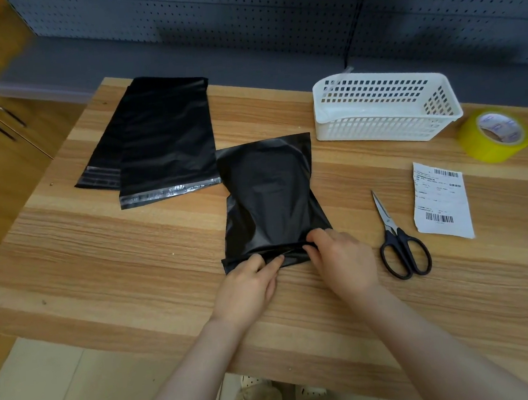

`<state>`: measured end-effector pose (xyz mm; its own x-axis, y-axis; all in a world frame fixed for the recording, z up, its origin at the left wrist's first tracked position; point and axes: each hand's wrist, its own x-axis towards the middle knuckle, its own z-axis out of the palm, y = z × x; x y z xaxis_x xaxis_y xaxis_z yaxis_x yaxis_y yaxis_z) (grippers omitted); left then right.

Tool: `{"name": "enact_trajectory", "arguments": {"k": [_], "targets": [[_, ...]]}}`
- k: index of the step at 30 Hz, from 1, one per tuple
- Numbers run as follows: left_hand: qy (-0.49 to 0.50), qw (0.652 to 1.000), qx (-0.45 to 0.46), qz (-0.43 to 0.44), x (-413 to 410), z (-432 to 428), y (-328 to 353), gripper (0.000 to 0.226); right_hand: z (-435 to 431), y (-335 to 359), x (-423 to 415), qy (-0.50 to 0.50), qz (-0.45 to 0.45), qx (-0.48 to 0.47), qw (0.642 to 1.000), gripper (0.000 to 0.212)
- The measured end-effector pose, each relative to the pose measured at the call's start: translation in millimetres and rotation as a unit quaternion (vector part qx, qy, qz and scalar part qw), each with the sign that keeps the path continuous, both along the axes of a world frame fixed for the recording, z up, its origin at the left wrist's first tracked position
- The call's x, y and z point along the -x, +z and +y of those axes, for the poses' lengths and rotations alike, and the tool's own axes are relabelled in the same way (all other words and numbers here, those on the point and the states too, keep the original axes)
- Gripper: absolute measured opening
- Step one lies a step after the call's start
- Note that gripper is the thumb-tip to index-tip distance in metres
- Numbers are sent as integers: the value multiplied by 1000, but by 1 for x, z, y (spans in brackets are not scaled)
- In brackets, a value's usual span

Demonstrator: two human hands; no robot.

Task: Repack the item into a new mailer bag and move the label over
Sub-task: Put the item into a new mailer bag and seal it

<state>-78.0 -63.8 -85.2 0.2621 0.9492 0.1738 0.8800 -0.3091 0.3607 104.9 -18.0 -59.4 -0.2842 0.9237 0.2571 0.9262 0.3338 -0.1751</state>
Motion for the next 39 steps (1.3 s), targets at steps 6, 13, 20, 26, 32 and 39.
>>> {"name": "enact_trajectory", "arguments": {"k": [6, 13, 20, 26, 32, 39], "targets": [[-8, 1000, -4, -11, 2, 4, -2, 36, 7, 3, -4, -9, 29, 27, 999, 11], [79, 971, 154, -167, 16, 15, 10, 23, 16, 11, -1, -113, 97, 158, 976, 24], [235, 816, 351, -395, 18, 37, 33, 30, 23, 11, -5, -240, 152, 262, 922, 30], [325, 723, 407, -453, 17, 55, 43, 34, 23, 16, 5, -287, 241, 275, 885, 15], [275, 805, 284, -442, -3, 48, 63, 25, 23, 51, 30, -237, 441, 226, 836, 5], [191, 760, 355, -510, -31, 73, 101, 22, 46, 90, 60, -190, 645, 308, 673, 28]]}}
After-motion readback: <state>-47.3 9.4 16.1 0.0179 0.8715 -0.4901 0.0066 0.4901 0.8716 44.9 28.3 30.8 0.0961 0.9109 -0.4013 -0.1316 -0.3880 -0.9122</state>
